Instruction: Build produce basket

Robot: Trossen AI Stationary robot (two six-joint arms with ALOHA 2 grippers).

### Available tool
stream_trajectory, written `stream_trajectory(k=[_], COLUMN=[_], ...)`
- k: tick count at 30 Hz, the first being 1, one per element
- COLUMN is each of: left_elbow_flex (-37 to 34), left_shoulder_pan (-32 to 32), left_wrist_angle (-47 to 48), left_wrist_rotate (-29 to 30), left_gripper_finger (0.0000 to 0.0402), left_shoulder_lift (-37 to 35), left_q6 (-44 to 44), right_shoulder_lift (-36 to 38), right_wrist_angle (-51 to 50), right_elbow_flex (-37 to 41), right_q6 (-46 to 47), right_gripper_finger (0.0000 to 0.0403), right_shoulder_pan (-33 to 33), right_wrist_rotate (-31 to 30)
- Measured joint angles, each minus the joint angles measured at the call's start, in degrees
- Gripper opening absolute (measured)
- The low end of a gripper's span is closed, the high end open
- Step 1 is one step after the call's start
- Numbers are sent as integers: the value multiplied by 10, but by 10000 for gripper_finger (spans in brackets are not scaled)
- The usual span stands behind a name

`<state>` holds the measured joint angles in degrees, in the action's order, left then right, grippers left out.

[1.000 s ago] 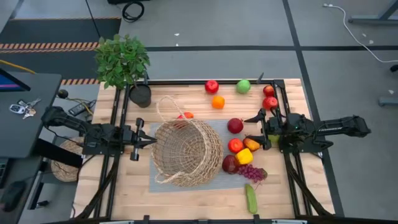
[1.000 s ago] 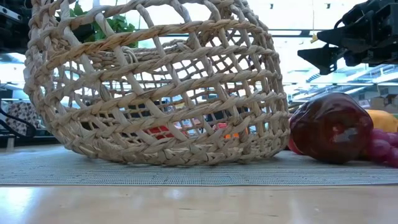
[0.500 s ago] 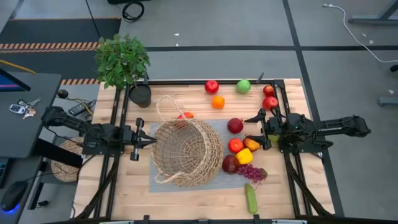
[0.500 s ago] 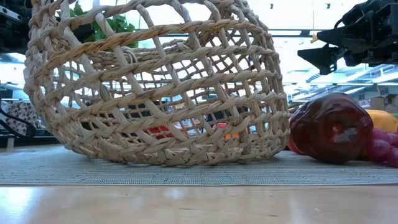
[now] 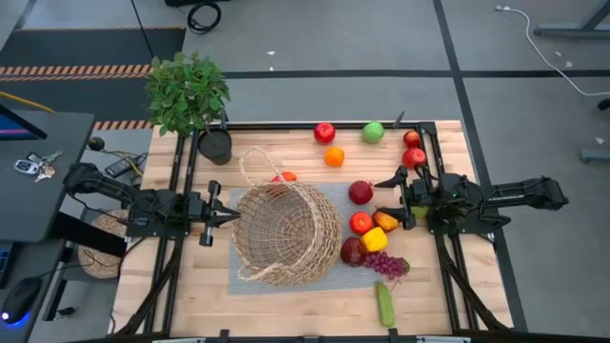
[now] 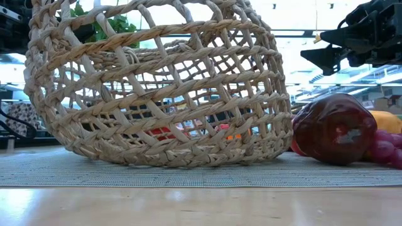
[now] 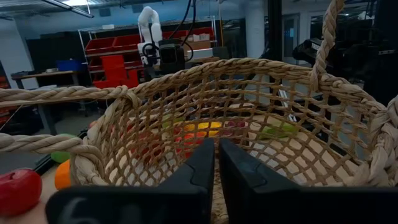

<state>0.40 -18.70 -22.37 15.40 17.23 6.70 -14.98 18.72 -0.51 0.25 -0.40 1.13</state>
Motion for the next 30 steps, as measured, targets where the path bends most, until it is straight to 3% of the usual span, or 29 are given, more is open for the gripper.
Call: stream_trajectory(k=[15, 20, 30], left_elbow_flex=[0, 0, 0], left_shoulder_pan=[0, 0, 0], left_wrist_angle=[0, 0, 0], left_wrist_rotate=[0, 0, 0], left_gripper_finger=[30, 30, 31], left_shoulder_lift=[0, 0, 0], left_q6=[0, 0, 0], right_shoulder_lift=[0, 0, 0], right_wrist_angle=[9, 96, 225], right_elbow_flex=[0, 0, 0], right_q6=[0, 0, 25], right_gripper_finger=[348, 348, 348], right_shoulder_pan=[0, -2, -2], right_wrist_rotate=[-2, -41, -38])
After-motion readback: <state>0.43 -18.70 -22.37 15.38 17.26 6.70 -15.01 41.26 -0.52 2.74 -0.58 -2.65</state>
